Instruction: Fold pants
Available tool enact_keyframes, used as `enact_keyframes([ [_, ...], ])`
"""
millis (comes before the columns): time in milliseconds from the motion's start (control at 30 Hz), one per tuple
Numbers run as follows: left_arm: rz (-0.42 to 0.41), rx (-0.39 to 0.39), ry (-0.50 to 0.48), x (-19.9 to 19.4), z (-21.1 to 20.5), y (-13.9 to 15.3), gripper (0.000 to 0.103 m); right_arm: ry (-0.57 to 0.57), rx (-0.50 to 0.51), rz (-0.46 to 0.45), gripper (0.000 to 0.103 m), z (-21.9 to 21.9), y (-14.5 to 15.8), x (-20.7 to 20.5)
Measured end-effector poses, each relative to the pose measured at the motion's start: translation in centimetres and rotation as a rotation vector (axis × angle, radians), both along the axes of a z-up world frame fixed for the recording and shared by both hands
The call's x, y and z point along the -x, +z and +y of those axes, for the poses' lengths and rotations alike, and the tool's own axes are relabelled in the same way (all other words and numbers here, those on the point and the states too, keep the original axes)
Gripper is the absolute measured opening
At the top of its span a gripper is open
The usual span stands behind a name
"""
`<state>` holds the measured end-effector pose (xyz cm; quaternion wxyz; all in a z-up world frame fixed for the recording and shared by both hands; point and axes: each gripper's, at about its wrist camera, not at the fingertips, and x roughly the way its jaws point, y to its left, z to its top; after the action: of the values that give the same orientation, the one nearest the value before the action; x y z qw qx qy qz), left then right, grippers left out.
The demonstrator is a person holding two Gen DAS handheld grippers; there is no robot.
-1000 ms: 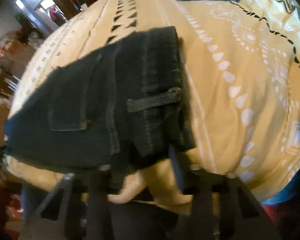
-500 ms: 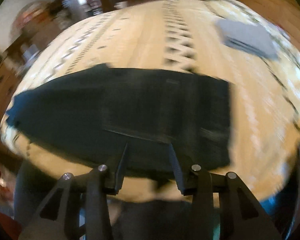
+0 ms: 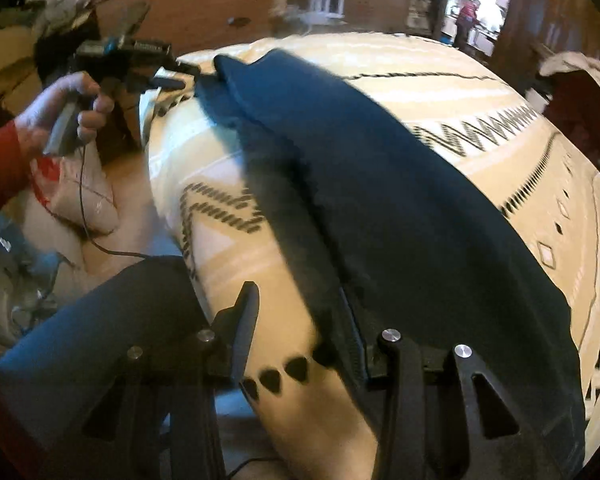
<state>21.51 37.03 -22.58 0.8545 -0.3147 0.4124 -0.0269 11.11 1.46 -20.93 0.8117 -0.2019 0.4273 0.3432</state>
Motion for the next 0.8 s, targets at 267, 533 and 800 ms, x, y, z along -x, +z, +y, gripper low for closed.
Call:
enact_keyframes([
  [267, 0.025, -0.077, 0.017, -1.9, -0.9, 0.0, 0.038, -0.045, 0.020, 0.028, 0.045, -0.8, -1.5, -1.1],
  [533, 0.022, -0.134, 0.161, -1.9, 5.7, -0.7, 0.000, -0.081, -0.014, 0.056, 0.045, -1.7, -1.6, -1.7],
  [800, -0.044, -0.130, 0.169, 1.6, 7.6, 3.1, 0.000, -0.082, -0.023, 0.015, 0.047, -2.4, -0.1, -1.7],
])
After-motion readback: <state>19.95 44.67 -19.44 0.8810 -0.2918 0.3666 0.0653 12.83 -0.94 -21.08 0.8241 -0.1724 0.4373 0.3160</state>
